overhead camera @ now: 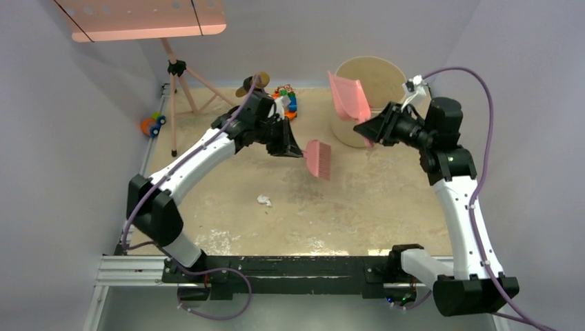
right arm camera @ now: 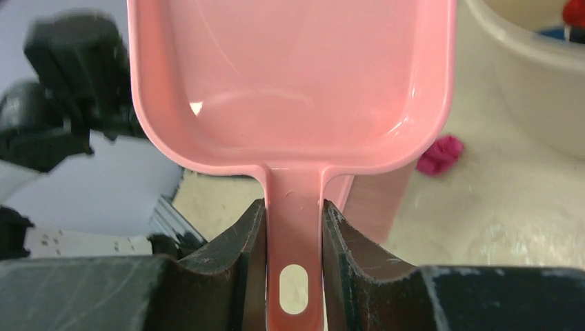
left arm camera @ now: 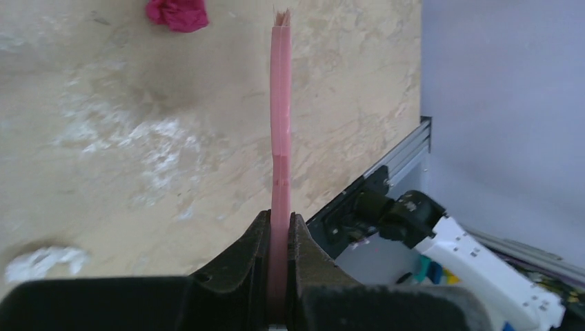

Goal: Sweep away the paper scraps from the table

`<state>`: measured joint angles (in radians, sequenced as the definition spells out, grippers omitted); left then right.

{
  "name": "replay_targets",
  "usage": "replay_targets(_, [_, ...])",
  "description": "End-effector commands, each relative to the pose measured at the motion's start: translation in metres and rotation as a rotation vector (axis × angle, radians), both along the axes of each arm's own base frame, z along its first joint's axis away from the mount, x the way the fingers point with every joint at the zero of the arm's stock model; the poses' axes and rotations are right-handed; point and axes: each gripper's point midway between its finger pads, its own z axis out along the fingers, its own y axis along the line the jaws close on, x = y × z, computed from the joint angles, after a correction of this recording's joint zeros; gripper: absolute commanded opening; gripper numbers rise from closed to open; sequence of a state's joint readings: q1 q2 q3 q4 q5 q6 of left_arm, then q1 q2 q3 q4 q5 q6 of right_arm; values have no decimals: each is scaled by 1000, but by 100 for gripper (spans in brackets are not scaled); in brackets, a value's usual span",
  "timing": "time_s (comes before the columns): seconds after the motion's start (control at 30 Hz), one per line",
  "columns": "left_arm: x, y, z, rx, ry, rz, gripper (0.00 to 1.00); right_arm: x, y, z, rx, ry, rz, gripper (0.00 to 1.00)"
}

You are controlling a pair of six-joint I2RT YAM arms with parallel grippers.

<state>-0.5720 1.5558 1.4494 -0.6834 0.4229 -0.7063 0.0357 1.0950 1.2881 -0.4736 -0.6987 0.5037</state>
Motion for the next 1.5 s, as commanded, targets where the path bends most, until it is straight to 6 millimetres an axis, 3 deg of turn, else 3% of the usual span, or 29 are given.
replay_targets(0.0, [29, -60, 27, -240, 28, -37, 0, -23, -15, -42, -152, -5, -78, 0])
replay_targets(0.17, [66, -93, 18, -350, 82, 17, 0, -50, -24, -50, -149, -61, -138, 0])
replay_targets(0.27, [89, -101, -1, -327, 135, 94, 0, -61, -31, -55, -162, -70, -182, 0])
replay_targets(0.4, [109, -82, -46, -193, 233, 321, 0, -69, -40, -66, -182, -47, -225, 0])
replay_targets(0.5, [108, -61, -70, -94, 261, 428, 0, -71, -44, -80, -208, -7, -240, 0])
replay_targets(0.6, [89, -22, -95, 96, 330, 562, 0, -72, -47, -90, -228, 23, -251, 0])
replay_targets(0.63, [74, -2, -103, 194, 373, 609, 0, -73, -47, -92, -228, 27, -248, 0])
replay_targets(0.8, [30, 59, -107, 444, 366, 648, 0, -76, -40, -98, -228, 44, -195, 0])
replay_targets(1.0, [-33, 99, -60, 458, 307, 538, 0, -80, -30, -113, -266, 87, -128, 0])
replay_targets(1.2, [-69, 138, -13, 375, 128, 551, 0, -81, -3, -136, -293, 164, -39, 0])
replay_targets(1.3, [-91, 162, -7, 435, 136, 573, 0, -81, 6, -144, -303, 179, -21, 0])
replay_targets(1.47, [-129, 196, -20, 604, 241, 591, 0, -80, 17, -163, -366, 215, -2, 0])
